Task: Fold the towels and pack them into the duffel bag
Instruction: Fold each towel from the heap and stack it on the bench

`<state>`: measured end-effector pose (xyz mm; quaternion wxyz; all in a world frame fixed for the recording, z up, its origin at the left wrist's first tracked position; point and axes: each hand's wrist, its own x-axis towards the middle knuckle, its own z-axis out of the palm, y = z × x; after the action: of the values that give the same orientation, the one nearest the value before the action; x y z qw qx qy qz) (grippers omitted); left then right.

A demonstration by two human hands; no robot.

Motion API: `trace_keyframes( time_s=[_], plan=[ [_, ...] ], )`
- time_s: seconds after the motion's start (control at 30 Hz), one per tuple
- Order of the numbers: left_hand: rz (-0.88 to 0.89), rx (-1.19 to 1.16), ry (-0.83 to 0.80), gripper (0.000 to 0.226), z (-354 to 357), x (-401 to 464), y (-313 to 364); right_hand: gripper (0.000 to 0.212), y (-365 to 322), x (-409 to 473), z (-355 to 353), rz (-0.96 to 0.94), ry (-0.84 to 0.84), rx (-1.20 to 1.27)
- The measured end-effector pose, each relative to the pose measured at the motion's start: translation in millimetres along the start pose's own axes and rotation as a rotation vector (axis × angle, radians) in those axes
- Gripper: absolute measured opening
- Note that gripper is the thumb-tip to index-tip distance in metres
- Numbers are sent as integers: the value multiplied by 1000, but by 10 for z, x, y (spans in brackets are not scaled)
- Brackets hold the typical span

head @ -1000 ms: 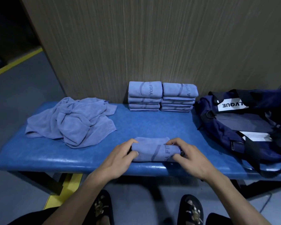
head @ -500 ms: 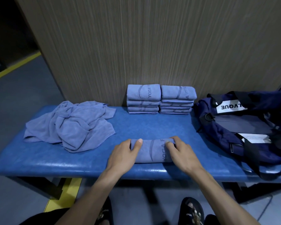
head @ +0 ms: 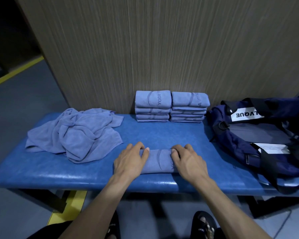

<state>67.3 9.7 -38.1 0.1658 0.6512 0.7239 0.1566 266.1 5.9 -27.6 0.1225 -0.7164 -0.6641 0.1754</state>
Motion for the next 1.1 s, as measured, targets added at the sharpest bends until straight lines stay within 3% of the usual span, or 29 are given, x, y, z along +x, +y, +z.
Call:
trace_keyframes(
  time_s=[0.27, 0.47, 0.6, 0.7, 0.8, 0.93, 1.03, 1.1],
  plan=[
    [87, 60, -332, 41, -195, 123, -8, 35, 57, 18, 24, -111, -39, -65],
    [105, 100, -324, 41, -218, 80, 87, 36, 154, -41, 131, -178, 56, -62],
    [72, -154, -293, 36, -276, 110, 88, 49, 205, -55, 189, -211, 117, -56],
    [46, -517, -278, 29, -245, 81, 99, 62, 234, -53, 210, -223, 141, -49],
    [1, -783, -222, 26, -216, 49, 109, 62, 263, -59, 202, -212, 108, 6],
    [-5, -907, -153, 27, -250, 64, 130, 48, 301, 39, 103, -247, 5, 195],
    [30, -971, -158, 21, -353, 86, 151, 15, 234, 132, -87, -191, -122, 541],
    [57, -1022, -162, 16, -439, 115, 174, 15, 185, 168, -213, -85, -217, 760]
  ],
)
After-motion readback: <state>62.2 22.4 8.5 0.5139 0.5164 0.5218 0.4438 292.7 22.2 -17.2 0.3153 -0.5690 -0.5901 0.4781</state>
